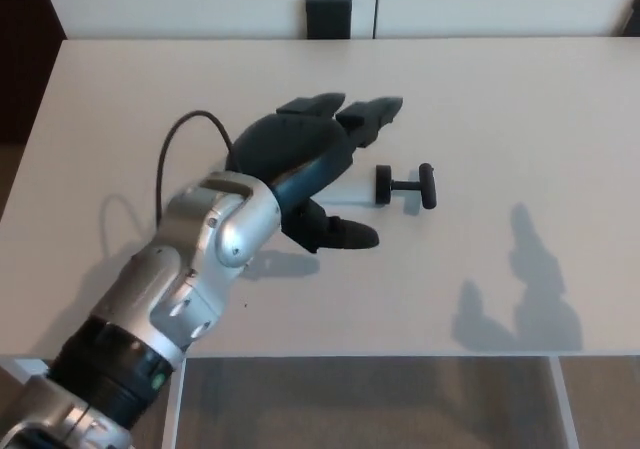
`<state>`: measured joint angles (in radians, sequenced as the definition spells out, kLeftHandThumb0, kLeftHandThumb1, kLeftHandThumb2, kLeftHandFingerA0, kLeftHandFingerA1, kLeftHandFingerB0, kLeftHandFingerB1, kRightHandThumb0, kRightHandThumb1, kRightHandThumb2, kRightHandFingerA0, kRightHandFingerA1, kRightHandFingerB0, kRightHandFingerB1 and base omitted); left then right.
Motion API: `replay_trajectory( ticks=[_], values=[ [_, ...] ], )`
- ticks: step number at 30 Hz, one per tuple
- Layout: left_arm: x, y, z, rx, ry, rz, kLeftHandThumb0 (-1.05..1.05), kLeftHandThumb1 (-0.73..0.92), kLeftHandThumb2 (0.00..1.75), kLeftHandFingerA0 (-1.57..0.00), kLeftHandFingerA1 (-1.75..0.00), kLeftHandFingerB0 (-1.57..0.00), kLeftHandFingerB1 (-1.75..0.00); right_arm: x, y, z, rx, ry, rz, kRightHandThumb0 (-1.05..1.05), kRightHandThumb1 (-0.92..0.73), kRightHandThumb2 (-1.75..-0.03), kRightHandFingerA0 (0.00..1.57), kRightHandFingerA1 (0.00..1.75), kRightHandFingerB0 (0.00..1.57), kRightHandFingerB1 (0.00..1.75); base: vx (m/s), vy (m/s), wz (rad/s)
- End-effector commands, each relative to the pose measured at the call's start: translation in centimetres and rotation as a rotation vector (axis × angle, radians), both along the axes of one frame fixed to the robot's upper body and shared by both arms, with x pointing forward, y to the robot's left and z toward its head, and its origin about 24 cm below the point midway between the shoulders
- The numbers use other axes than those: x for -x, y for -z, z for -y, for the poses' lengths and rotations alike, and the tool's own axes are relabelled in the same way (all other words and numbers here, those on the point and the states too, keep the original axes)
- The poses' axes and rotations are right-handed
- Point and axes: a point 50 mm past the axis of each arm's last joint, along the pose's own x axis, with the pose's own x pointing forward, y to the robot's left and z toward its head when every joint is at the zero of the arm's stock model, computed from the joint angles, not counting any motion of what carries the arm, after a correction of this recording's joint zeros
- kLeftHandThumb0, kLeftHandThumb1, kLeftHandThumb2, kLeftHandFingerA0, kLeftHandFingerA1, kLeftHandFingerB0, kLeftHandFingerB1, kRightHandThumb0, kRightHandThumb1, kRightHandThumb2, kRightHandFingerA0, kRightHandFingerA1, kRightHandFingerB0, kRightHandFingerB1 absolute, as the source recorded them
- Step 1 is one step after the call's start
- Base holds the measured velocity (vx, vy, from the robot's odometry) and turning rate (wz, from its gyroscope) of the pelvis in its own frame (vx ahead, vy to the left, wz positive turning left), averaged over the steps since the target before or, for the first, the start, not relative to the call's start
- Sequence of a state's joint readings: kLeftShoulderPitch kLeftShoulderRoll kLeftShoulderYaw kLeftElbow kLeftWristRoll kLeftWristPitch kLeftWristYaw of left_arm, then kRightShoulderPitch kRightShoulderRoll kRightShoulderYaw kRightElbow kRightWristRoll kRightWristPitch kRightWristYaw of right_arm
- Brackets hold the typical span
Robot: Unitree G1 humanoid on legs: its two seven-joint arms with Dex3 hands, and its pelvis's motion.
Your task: The robot walks towards a desk on which an air pump is kept in the middle. It lifts it up and holds it with its left hand and uses its right hand to compress it by pushing its handle inwards.
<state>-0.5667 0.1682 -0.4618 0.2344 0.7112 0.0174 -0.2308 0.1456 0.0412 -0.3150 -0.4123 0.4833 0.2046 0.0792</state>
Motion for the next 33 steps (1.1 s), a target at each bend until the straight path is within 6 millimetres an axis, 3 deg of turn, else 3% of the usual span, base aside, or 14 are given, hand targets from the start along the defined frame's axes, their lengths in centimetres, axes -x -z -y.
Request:
replay_trajectory(
  ticks=[1, 5, 6, 10, 11, 13, 14, 18, 19, 28, 30, 31, 32, 33],
  values=[
    [10.8, -12.8, -9.4, 0.294, 0.212, 0.263, -0.89, 0.47, 0.86, 0.0, 0.0, 0.0, -0.02, 5.0, -4.1, 3.2, 0.217, 0.019, 0.16, -1.05, -0.72, -1.35, 0.0, 0.38, 0.0, 0.25, 0.0, 0.0, 0.0],
    [16.0, -14.9, -14.2, 0.401, 0.193, 0.358, -0.75, 0.46, 0.8, 0.0, 0.0, 0.0, 0.0, 7.2, -5.1, 4.0, 0.273, 0.038, 0.211, -1.05, -0.69, -1.29, 0.0, 0.43, 0.0, 0.26, 0.0, 0.0, 0.0],
    [17.4, -14.8, -16.6, 0.407, 0.152, 0.358, -0.8, 0.45, 0.8, 0.0, 0.0, 0.0, -0.02, 8.1, -5.3, 4.2, 0.28, 0.047, 0.212, -1.05, -0.92, -0.76, 0.01, 0.46, 0.0, 0.05, 0.0, 0.0, 0.0],
    [22.3, -13.6, -23.4, 0.495, -0.045, 0.229, -0.71, 0.39, 0.72, 0.0, -0.03, 0.0, -0.09, 10.6, -5.7, 5.1, 0.324, 0.056, 0.202, -1.05, -0.91, -0.85, 0.0, 0.46, 0.0, 0.15, 0.0, 0.0, 0.0],
    [24.8, -13.1, -25.5, 0.538, -0.112, 0.132, -0.69, 0.42, 0.81, 0.0, -0.1, 0.0, -0.21, 11.2, -5.8, 5.5, 0.332, 0.054, 0.199, -1.05, -0.78, -1.32, 0.0, 0.42, 0.0, 0.27, 0.0, 0.0, 0.0],
    [27.4, -13.0, -27.0, 0.571, -0.155, 0.049, -0.69, 0.42, 0.81, 0.0, -0.1, 0.0, -0.21, 11.6, -5.9, 5.8, 0.335, 0.052, 0.196, -1.05, -0.78, -1.32, 0.0, 0.42, 0.0, 0.27, 0.0, 0.0, 0.0],
    [28.5, -12.9, -27.6, 0.584, -0.153, 0.002, -0.69, 0.42, 0.75, 0.0, 0.0, -0.09, -0.28, 11.6, -5.8, 6.0, 0.327, 0.052, 0.197, -1.03, -0.92, -0.83, 0.0, 0.47, 0.0, 0.15, 0.0, 0.0, 0.0],
    [31.0, -13.5, -27.2, 0.46, -0.137, -0.094, -0.91, 0.52, 0.8, -0.09, -0.29, -0.08, -0.34, 11.6, -5.4, 6.4, 0.283, 0.052, 0.173, -1.03, -0.92, -0.84, 0.01, 0.49, 0.0, 0.21, 0.0, 0.0, 0.0],
    [31.6, -13.7, -27.1, 0.45, -0.083, -0.154, -0.88, 0.77, 0.64, -0.17, -0.29, -0.21, -0.3, 11.5, -5.4, 6.4, 0.264, 0.048, 0.166, -1.02, -0.92, -0.89, 0.09, 0.57, 0.0, 0.33, 0.0, 0.0, 0.0],
    [32.2, -13.7, -27.6, 0.455, -0.004, -0.495, -0.97, 0.75, 0.64, -0.19, -0.31, -0.32, -0.34, 12.3, -5.3, 6.6, 0.312, 0.092, 0.161, -0.99, -0.92, -0.71, 0.2, 0.69, 0.08, 0.56, 0.0, 0.0, 0.0],
    [31.7, -12.8, -29.5, 0.525, -0.059, -0.553, -0.78, 0.51, 0.88, -0.19, -0.42, -0.29, -0.45, 13.0, -5.1, 7.0, 0.321, 0.127, 0.141, -0.98, -0.89, -0.79, 0.25, 0.74, 0.08, 0.59, 0.0, 0.0, 0.0],
    [31.5, -12.2, -30.7, 0.592, -0.085, -0.589, -0.69, 0.47, 0.9, -0.2, -0.43, -0.39, -0.51, 13.4, -4.9, 7.3, 0.318, 0.144, 0.127, -0.52, -0.54, -1.21, 0.09, 0.59, 0.0, 0.55, 0.0, 0.0, 0.0],
    [31.3, -11.7, -31.4, 0.637, -0.103, -0.614, -0.69, 0.47, 0.9, -0.2, -0.43, -0.39, -0.51, 13.6, -4.7, 7.5, 0.316, 0.155, 0.118, -0.52, -0.54, -1.21, 0.09, 0.59, 0.0, 0.55, 0.0, 0.0, 0.0],
    [31.4, -10.4, -32.4, 0.838, -0.108, -0.666, -0.66, 0.54, 0.58, -0.55, -0.38, -0.57, -0.38, 13.9, -4.3, 7.9, 0.305, 0.159, 0.103, -0.89, -0.83, -0.82, 0.31, 0.76, 0.22, 0.65, 0.0, 0.0, 0.0]
  ],
)
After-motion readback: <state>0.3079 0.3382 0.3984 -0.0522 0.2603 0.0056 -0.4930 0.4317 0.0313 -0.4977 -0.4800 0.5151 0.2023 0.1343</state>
